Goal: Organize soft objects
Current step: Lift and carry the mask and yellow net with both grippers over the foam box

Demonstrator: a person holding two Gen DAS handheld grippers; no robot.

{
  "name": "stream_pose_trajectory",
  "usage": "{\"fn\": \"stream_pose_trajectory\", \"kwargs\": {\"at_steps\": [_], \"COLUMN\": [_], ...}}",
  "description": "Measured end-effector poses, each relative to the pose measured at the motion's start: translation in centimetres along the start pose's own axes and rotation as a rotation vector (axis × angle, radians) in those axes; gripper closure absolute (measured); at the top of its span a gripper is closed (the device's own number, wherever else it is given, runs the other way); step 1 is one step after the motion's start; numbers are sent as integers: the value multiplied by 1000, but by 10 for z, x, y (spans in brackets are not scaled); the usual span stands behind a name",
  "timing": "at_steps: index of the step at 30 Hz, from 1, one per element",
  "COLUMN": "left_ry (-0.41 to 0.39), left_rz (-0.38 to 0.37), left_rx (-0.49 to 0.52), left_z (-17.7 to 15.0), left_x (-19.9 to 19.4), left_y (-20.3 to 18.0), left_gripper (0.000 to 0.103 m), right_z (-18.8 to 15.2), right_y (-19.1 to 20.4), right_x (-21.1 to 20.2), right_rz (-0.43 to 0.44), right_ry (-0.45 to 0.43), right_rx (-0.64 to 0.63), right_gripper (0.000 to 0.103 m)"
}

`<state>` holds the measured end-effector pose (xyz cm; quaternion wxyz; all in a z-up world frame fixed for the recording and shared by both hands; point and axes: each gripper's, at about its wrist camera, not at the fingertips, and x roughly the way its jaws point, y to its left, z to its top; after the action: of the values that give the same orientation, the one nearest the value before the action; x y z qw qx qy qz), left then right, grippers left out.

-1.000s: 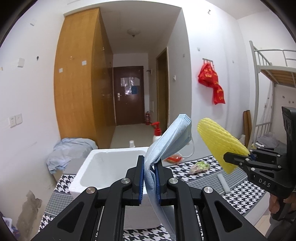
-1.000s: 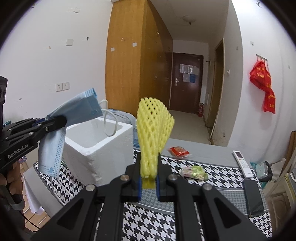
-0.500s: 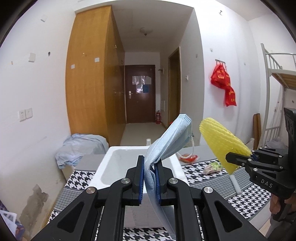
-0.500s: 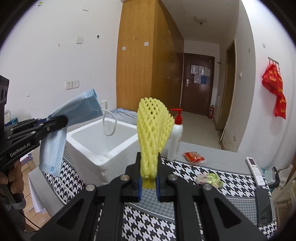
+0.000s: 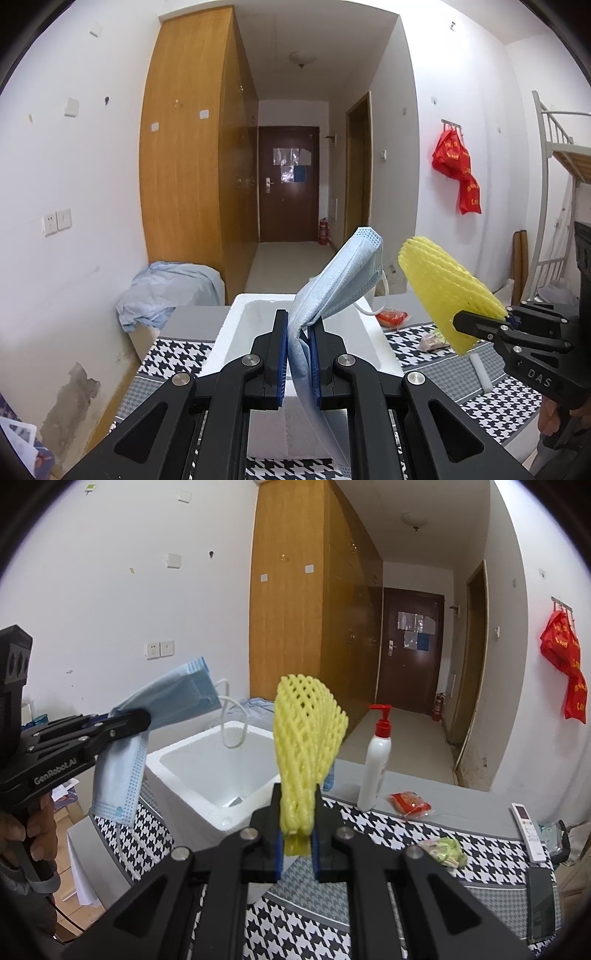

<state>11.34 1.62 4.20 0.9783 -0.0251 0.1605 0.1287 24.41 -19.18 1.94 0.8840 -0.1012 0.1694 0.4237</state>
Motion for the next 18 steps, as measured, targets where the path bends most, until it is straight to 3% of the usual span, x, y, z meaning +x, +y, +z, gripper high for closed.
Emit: {"fn": "stream_pose_trajectory", "kwargs": {"at_steps": [18], "left_ry": [36], "left_rz": [6], "left_rx": [-24], "left_z": [13], "left_x": [32], "left_y": [17], "left_gripper": [92], "right_z": [12], "right_y": [9], "right_x": [15], "right_rz": [30], "right_ry": [-12], "right_rx": [-20], "right_gripper": [89]}}
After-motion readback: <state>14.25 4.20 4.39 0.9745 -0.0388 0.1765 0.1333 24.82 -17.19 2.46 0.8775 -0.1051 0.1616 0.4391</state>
